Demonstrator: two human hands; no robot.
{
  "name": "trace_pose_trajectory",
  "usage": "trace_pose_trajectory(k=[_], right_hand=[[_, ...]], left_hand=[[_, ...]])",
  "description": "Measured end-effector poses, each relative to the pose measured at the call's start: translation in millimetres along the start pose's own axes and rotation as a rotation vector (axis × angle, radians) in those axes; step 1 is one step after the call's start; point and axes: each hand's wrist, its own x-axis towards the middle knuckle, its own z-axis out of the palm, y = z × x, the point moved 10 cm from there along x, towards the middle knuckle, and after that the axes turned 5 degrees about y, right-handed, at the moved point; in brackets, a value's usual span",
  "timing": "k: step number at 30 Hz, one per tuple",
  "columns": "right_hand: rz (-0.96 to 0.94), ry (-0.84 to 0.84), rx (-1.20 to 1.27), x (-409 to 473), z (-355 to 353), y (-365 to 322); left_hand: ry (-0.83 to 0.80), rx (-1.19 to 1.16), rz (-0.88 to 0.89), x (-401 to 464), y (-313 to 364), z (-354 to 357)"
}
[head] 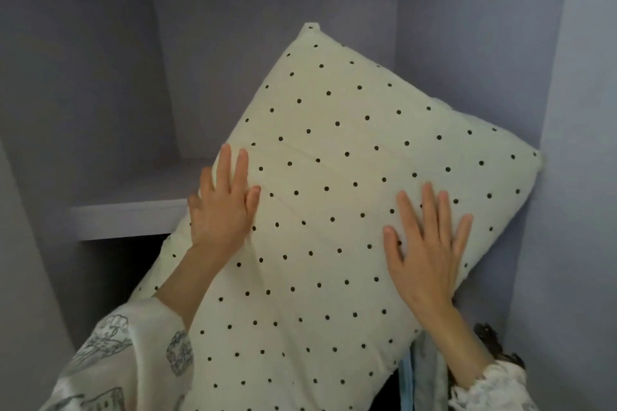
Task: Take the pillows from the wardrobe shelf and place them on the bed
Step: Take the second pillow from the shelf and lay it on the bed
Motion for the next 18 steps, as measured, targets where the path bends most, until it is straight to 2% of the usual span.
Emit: trace_pose_trajectory(k=[5, 10, 14, 18], right_hand=[[0.262, -0.143, 0.168, -42.0, 6.4, 44.9], [0.681, -0.175, 0.647, -73.3, 17.6, 65.0], [0.780, -0.216, 0.851, -100.1, 32.9, 66.2], [0.817, -0.251, 0.917, -105.6, 39.5, 57.9]], left_hand=[[0.015, -0.009, -0.031, -0.8, -1.9, 0.0], [0.034, -0.071, -0.102, -7.8, -7.7, -2.0], [0.001, -0.143, -0.199, -10.0, -25.6, 1.4], [-0.040, -0.171, -0.181, -11.0, -30.9, -2.4]])
